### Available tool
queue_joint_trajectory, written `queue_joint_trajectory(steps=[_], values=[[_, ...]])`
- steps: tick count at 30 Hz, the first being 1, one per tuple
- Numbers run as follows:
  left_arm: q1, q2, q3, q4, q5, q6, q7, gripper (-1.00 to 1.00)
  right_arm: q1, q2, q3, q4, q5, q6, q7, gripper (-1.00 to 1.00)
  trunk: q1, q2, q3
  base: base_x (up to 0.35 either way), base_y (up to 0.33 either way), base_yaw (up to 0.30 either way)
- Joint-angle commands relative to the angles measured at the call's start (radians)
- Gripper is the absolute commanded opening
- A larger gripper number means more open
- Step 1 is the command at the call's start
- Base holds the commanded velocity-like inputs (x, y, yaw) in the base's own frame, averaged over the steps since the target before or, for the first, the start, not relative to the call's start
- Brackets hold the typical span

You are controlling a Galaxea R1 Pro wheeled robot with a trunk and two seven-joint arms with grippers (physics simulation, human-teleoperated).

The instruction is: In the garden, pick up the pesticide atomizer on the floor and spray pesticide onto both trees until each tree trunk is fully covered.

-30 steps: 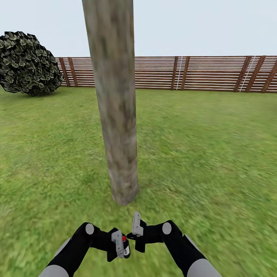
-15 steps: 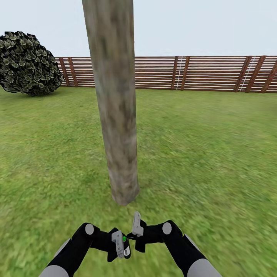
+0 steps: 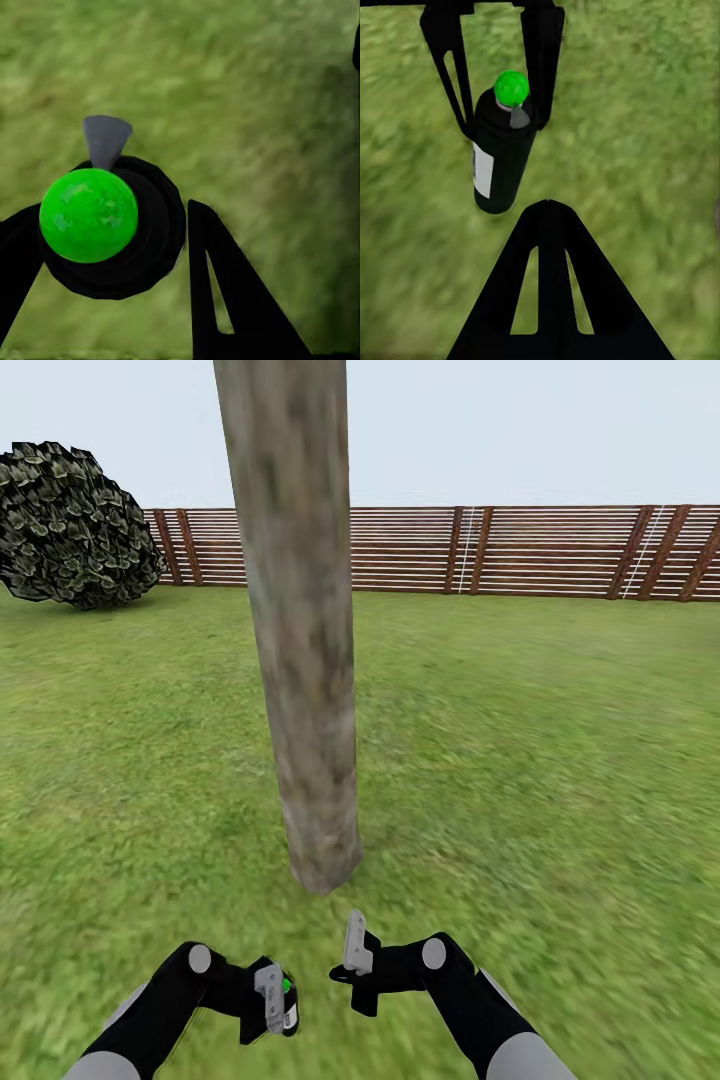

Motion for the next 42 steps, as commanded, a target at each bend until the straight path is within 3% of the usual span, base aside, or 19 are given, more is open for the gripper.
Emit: queue_joint_trajectory(steps=[1, 3, 4, 5, 6, 10, 15, 18, 19, 22, 23, 25, 26, 27, 28, 31, 34, 36, 42], values=[[0.002, 0.020, 0.000, 0.000, 0.001, 0.001, 0.000, -1.00, 0.000, 0.000, 0.000, 0.000, 0.000, 0.000, 0.000, -1.00, 0.000, 0.000, 0.000, 0.000, 0.000, 0.000], [0.002, 0.047, 0.000, -0.001, 0.000, 0.002, 0.002, -1.00, 0.000, 0.000, 0.000, 0.001, 0.000, 0.000, 0.000, -1.00, 0.000, 0.000, 0.000, 0.000, 0.000, 0.000], [0.002, 0.076, 0.001, -0.001, 0.000, 0.002, 0.003, -1.00, 0.000, -0.001, 0.000, 0.002, 0.000, -0.001, 0.000, -1.00, 0.000, 0.000, 0.000, 0.000, 0.000, 0.000], [0.005, 0.112, 0.002, -0.002, 0.000, 0.002, 0.003, -1.00, 0.000, -0.002, -0.001, 0.006, 0.000, -0.001, 0.000, 1.00, 0.000, 0.000, 0.000, 0.000, 0.000, 0.000], [0.006, 0.141, 0.002, -0.003, 0.000, 0.002, 0.003, -1.00, 0.000, -0.003, -0.001, 0.008, 0.000, -0.001, 0.000, 1.00, 0.000, 0.000, 0.000, 0.000, 0.000, 0.000], [0.011, 0.194, 0.003, -0.002, -0.001, 0.005, 0.004, -1.00, 0.000, -0.007, -0.002, 0.012, 0.000, -0.002, 0.000, 1.00, 0.000, 0.000, 0.000, 0.000, 0.000, 0.000], [0.011, 0.216, 0.027, -0.001, 0.000, 0.013, 0.021, -1.00, 0.001, -0.023, -0.005, 0.012, 0.001, -0.004, -0.008, 1.00, 0.000, 0.000, 0.000, 0.000, 0.000, 0.000], [0.011, 0.214, 0.105, 0.015, 0.007, 0.013, 0.087, -1.00, 0.003, -0.086, -0.010, 0.038, -0.005, -0.005, -0.051, 1.00, 0.000, 0.000, 0.000, 0.000, 0.000, 0.000], [0.011, 0.210, 0.148, 0.039, 0.012, 0.011, 0.132, -1.00, 0.004, -0.113, -0.014, 0.084, -0.012, -0.006, -0.115, 1.00, 0.000, 0.000, 0.000, 0.000, 0.000, 0.000], [0.010, 0.198, 0.209, 0.108, 0.016, 0.007, 0.211, -1.00, 0.004, -0.140, -0.048, 0.210, -0.040, -0.008, -0.283, 1.00, 0.000, 0.000, 0.000, 0.000, 0.000, 0.000], [0.010, 0.188, 0.242, 0.152, 0.022, 0.006, 0.258, -1.00, 0.004, -0.148, -0.085, 0.296, -0.062, -0.015, -0.388, 1.00, 0.000, 0.000, 0.000, 0.000, 0.000, 0.000], [0.010, 0.179, 0.287, 0.202, 0.051, 0.004, 0.319, -1.00, 0.005, -0.153, -0.142, 0.394, -0.091, -0.038, -0.508, 1.00, 0.000, 0.000, 0.000, 0.000, 0.000, 0.000], [0.009, 0.174, 0.315, 0.227, 0.088, 0.004, 0.360, -1.00, 0.005, -0.155, -0.187, 0.445, -0.110, -0.067, -0.575, 1.00, 0.000, 0.000, 0.000, 0.000, 0.000, 0.000], [0.009, 0.173, 0.322, 0.233, 0.102, 0.003, 0.372, -1.00, 0.005, -0.155, -0.202, 0.458, -0.115, -0.076, -0.593, 1.00, 0.000, 0.000, 0.000, 0.000, 0.000, 0.000], [0.009, 0.172, 0.339, 0.246, 0.148, 0.003, 0.404, -1.00, 0.005, -0.156, -0.244, 0.488, -0.128, -0.099, -0.643, 1.00, 0.000, 0.000, 0.000, 0.000, 0.000, 0.000], [0.009, 0.171, 0.354, 0.263, 0.229, 0.008, 0.463, -1.00, 0.007, -0.156, -0.331, 0.517, -0.139, -0.116, -0.768, 1.00, 0.000, 0.000, 0.000, 0.000, 0.000, 0.000], [0.009, 0.169, 0.360, 0.302, 0.270, 0.014, 0.570, -1.00, 0.007, -0.156, -0.426, 0.526, -0.142, -0.122, -0.960, 1.00, 0.000, 0.000, 0.000, 0.000, 0.000, 0.000], [0.007, 0.159, 0.362, 0.330, 0.278, 0.016, 0.628, -1.00, 0.008, -0.157, -0.454, 0.527, -0.142, -0.124, -1.019, 1.00, 0.000, 0.000, 0.000, 0.000, 0.000, 0.000], [0.001, 0.115, 0.364, 0.347, 0.286, 0.077, 0.688, -1.00, 0.032, -0.177, -0.472, 0.528, -0.144, -0.172, -1.058, 1.00, 0.000, 0.000, 0.000, 0.000, 0.000, 0.000]])
